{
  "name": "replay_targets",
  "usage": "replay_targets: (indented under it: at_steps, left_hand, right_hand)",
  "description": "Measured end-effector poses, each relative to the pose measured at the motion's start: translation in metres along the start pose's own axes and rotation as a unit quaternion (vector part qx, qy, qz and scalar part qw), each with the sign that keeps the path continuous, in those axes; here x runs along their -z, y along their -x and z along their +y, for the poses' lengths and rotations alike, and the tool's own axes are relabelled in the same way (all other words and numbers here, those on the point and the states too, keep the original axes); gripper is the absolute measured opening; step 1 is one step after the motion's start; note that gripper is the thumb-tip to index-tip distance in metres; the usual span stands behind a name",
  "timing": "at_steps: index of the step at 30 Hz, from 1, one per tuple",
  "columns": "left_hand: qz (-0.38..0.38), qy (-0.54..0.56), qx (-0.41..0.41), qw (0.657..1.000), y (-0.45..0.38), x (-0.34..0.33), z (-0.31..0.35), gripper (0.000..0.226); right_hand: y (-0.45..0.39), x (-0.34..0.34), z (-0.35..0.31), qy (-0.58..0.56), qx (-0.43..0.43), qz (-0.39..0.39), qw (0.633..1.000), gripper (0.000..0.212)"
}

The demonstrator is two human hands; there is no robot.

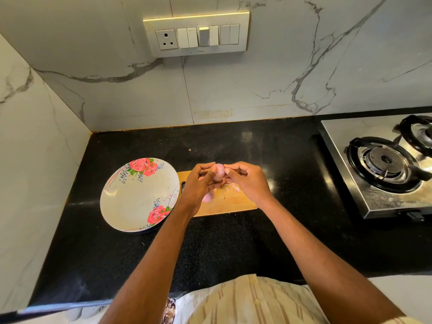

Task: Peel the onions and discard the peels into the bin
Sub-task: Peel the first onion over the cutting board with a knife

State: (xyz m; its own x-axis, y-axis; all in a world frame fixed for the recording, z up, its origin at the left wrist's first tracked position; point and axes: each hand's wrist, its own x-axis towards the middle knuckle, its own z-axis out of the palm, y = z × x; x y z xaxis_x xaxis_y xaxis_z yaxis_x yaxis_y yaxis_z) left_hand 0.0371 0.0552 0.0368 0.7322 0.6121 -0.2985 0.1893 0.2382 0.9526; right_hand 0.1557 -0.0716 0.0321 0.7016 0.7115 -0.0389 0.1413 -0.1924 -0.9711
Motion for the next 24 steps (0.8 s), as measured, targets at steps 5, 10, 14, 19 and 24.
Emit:
replay_targets:
  at_steps: [5,10,14,19,24]
  left_hand:
    - [-0.009,0.007,0.006,1.0,0.0013,0.001,-0.0007,0.021]
    - [-0.013,0.012,0.011,1.0,0.0018,0.0028,-0.0013,0.021]
    - [-0.012,0.015,0.01,1.0,0.0021,0.003,-0.001,0.023]
    - [-0.012,0.029,0.018,0.999,0.0015,0.0008,0.0015,0.027]
    - [-0.007,0.061,0.039,0.997,0.001,-0.0008,0.0007,0.03]
  right_hand:
    - [0.0013,-0.0013,0.0011,0.001,0.002,0.004,1.0,0.018]
    - [0.0028,-0.0012,0.0006,0.006,0.007,0.009,1.0,0.016]
    - [0.0023,-0.0019,-0.0016,0.008,0.006,0.014,1.0,0.015]
    - [0.0001,-0.0016,-0.0025,0.011,0.003,0.025,1.0,0.016]
    - [-0.0018,-0.0015,-0.0003,0.04,0.002,0.04,0.998,0.015]
